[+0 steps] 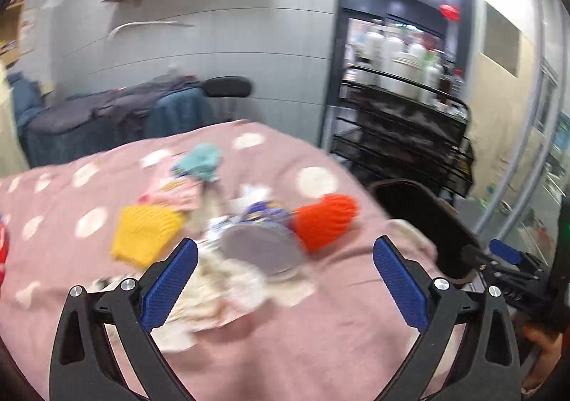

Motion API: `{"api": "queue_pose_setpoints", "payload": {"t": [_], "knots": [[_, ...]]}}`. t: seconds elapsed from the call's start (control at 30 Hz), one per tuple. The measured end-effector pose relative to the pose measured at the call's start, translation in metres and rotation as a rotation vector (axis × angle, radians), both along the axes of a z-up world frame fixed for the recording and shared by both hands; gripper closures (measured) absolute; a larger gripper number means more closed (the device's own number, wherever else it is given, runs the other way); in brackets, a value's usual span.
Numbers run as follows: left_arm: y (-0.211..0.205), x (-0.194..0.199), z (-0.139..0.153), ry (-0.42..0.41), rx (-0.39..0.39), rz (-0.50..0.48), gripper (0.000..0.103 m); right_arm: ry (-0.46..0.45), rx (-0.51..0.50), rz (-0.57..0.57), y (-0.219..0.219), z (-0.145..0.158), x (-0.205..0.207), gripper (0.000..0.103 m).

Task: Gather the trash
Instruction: 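Grasp the crumpled white tissue with the left tool while the right tool grasps the orange net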

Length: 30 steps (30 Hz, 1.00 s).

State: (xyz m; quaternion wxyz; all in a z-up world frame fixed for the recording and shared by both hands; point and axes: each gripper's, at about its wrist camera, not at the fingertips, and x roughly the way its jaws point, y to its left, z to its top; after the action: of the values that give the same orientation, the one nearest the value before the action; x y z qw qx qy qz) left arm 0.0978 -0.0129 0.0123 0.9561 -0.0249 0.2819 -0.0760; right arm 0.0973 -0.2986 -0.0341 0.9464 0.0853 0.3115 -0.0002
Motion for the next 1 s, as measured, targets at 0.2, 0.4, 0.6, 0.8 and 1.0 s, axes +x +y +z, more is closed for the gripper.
{"api": "queue_pose_setpoints", "payload": {"t": [0.2, 0.4, 0.6, 0.8, 1.0], "knots": [[0.066, -0.019, -0.017, 0.027, -0.075, 0.214, 0.006, -0.012, 0.006, 0.144, 0.049, 0.008, 0.013, 0.016], [0.100, -0.017, -0.031, 0.101, -0.160, 0.256, 0.007, -0.001, 0.047, 0.250, 0.090, 0.015, 0.025, 0.016], [0.119, -0.011, -0.053, 0.186, -0.244, 0.254, 0.015, 0.022, 0.045, 0.309, 0.120, 0.018, 0.047, 0.016], [0.123, 0.006, -0.070, 0.284, -0.335, 0.215, 0.032, 0.045, 0.044, 0.316, 0.130, 0.016, 0.064, 0.016], [0.115, 0.018, -0.071, 0.293, -0.299, 0.183, 0.060, 0.072, 0.035, 0.326, 0.133, 0.010, 0.074, 0.016]]}}
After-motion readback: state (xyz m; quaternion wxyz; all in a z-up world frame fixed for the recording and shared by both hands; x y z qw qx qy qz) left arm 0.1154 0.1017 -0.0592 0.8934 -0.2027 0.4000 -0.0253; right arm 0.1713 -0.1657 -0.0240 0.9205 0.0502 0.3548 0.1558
